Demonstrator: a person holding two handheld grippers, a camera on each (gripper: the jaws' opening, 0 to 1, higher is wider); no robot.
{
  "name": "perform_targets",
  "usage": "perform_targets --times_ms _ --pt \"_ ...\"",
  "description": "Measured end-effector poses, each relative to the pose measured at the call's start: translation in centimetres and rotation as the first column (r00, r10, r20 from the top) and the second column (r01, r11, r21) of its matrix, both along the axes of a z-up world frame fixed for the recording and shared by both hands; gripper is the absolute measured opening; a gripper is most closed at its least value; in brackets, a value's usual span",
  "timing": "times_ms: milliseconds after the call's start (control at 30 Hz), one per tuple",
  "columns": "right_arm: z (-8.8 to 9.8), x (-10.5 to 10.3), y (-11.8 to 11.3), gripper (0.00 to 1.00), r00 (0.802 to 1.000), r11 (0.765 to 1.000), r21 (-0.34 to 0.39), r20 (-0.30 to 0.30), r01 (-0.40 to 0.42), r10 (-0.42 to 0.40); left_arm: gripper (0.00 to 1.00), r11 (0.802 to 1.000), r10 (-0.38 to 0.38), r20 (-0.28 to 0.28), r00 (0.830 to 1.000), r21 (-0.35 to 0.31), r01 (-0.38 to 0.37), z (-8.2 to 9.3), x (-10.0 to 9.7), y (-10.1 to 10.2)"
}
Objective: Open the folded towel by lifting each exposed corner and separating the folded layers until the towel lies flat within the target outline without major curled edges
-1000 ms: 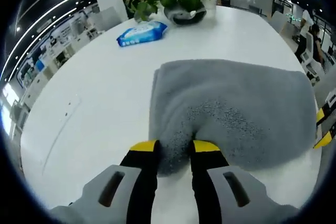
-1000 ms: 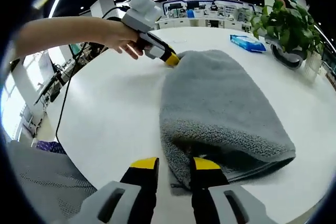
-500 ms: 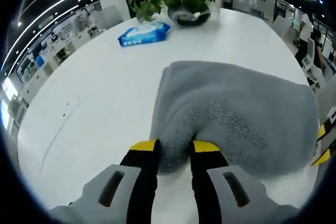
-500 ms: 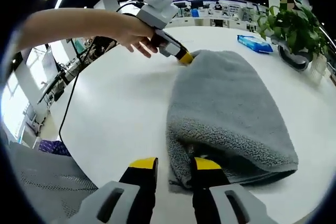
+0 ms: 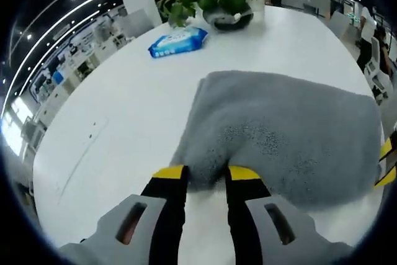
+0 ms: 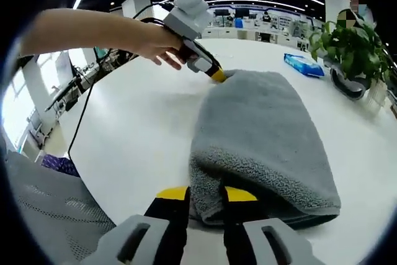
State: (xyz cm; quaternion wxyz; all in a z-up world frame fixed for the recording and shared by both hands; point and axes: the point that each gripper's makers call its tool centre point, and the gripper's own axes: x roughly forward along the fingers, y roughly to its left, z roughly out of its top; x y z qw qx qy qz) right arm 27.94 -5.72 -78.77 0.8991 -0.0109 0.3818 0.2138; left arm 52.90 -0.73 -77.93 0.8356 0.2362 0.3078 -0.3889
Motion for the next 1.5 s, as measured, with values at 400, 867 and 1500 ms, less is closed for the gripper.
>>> perform_targets --times_ms 400,867,1500 --pt "4.2 -0.7 -0.8 0.31 0.986 0.99 0.017 0.097 -0.138 0.136 0.23 0.983 0.115 0.034 0.993 -0.15 -0.109 5.2 -8.0 1.9" --pt "2.7 0.4 1.6 0.36 0.916 0.923 -0.077 0.111 -0.378 0.385 0.23 0.935 0.276 0.085 0.957 -0.255 -0.247 7.4 -15.7 4.1" --pt "-1.0 1.5 0.8 0.27 0.921 0.918 -0.141 0.069 -0.372 0.384 0.23 0.905 0.309 0.095 0.946 -0.334 -0.262 5.5 -17.9 0.8"
